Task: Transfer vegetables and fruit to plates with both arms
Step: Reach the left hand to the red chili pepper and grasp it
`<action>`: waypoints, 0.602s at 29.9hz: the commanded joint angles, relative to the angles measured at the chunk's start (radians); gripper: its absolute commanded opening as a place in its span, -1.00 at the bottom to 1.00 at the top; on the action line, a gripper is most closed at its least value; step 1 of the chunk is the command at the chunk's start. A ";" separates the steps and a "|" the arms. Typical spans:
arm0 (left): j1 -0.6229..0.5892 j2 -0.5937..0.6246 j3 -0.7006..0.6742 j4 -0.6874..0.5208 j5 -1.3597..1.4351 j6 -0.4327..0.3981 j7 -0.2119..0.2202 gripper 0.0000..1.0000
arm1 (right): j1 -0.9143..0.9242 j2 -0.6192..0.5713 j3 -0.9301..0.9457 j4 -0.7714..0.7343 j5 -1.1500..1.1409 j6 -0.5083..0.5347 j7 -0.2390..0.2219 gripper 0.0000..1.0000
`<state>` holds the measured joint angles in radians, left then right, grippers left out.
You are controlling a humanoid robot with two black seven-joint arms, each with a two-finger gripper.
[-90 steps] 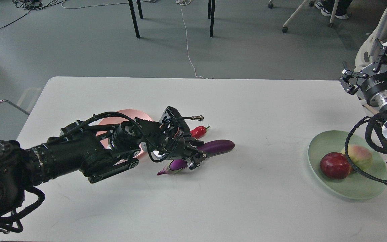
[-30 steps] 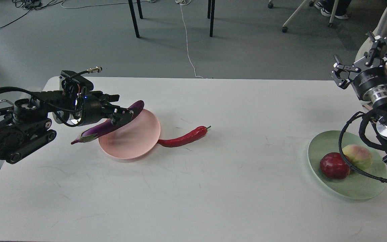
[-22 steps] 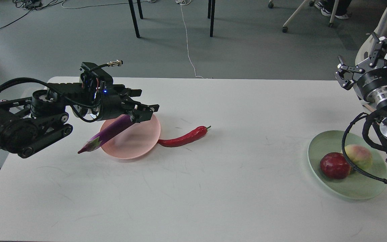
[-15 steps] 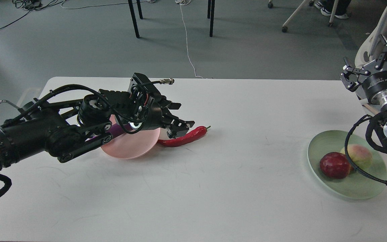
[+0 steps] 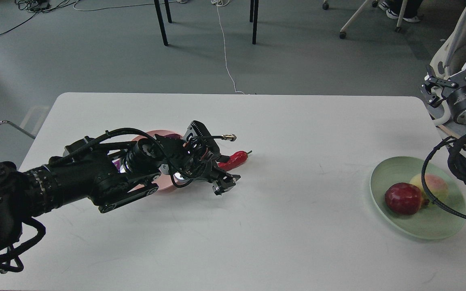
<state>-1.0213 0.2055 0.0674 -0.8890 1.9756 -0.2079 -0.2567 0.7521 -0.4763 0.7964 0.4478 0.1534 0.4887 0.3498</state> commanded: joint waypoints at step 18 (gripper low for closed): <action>-0.036 0.043 -0.015 0.001 -0.017 0.015 -0.006 0.24 | -0.008 -0.011 0.003 0.035 0.000 0.000 -0.002 0.97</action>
<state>-1.0574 0.2433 0.0490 -0.8976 1.9592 -0.2011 -0.2626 0.7443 -0.4868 0.7994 0.4834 0.1534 0.4887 0.3482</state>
